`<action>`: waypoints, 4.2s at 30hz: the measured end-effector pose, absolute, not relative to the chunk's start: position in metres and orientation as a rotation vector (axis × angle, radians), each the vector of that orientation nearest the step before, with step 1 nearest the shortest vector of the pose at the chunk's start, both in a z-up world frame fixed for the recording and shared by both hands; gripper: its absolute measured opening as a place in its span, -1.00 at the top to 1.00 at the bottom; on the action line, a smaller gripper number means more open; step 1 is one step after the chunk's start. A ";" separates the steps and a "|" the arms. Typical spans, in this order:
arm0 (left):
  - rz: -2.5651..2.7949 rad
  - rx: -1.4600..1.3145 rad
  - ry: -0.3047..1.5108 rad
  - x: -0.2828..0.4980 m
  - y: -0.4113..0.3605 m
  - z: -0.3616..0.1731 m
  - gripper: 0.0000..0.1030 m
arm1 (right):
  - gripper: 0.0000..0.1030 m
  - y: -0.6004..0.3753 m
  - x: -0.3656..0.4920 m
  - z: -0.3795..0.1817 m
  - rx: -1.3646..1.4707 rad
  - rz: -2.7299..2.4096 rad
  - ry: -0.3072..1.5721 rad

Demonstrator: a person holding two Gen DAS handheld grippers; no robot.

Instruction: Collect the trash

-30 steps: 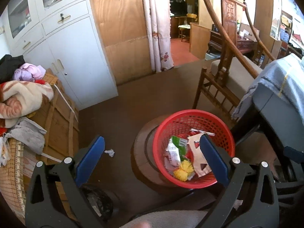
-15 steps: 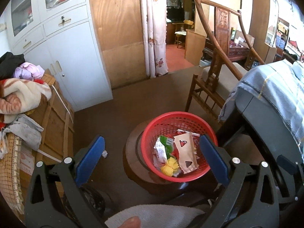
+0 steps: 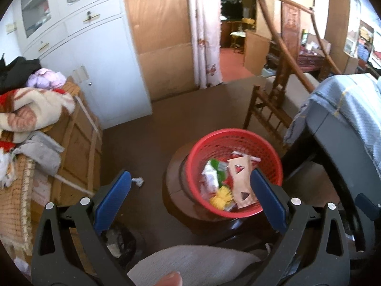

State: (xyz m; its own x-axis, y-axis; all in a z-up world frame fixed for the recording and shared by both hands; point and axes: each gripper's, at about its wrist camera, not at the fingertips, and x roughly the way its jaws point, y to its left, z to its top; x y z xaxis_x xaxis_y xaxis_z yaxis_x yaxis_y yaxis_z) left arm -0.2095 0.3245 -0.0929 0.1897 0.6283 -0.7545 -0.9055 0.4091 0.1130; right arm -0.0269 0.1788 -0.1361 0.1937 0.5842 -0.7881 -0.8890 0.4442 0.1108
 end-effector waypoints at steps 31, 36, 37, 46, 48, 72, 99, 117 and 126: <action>1.073 -0.370 0.882 -0.228 0.318 -0.127 -0.87 | -0.89 0.197 -0.057 -0.147 -0.546 1.049 0.826; 1.074 -0.374 0.885 -0.228 0.319 -0.128 -0.87 | -0.89 0.196 -0.056 -0.148 -0.544 1.054 0.834; 1.074 -0.371 0.883 -0.227 0.319 -0.128 -0.87 | -0.89 0.196 -0.056 -0.148 -0.545 1.056 0.834; 1.071 -0.364 0.876 -0.226 0.313 -0.127 -0.87 | -0.89 0.193 -0.057 -0.144 -0.543 1.055 0.819; 1.068 -0.364 0.877 -0.226 0.311 -0.126 -0.87 | -0.89 0.193 -0.057 -0.144 -0.543 1.054 0.818; 1.095 -0.349 0.866 -0.226 0.309 -0.122 -0.87 | -0.89 0.193 -0.051 -0.137 -0.537 1.051 0.812; 1.100 -0.352 0.869 -0.228 0.312 -0.122 -0.87 | -0.89 0.192 -0.054 -0.139 -0.534 1.048 0.808; 1.102 -0.355 0.870 -0.230 0.311 -0.122 -0.87 | -0.89 0.193 -0.054 -0.138 -0.533 1.046 0.807; 1.103 -0.355 0.871 -0.230 0.311 -0.122 -0.87 | -0.89 0.192 -0.054 -0.139 -0.533 1.046 0.807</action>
State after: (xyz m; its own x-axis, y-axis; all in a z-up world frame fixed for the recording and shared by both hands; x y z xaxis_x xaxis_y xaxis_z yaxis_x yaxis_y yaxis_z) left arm -0.2299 0.3114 -0.1224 0.1737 0.6256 -0.7605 -0.8845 0.4386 0.1588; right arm -0.0541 0.1924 -0.1387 0.2653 0.5454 -0.7951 -0.9075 0.4198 -0.0148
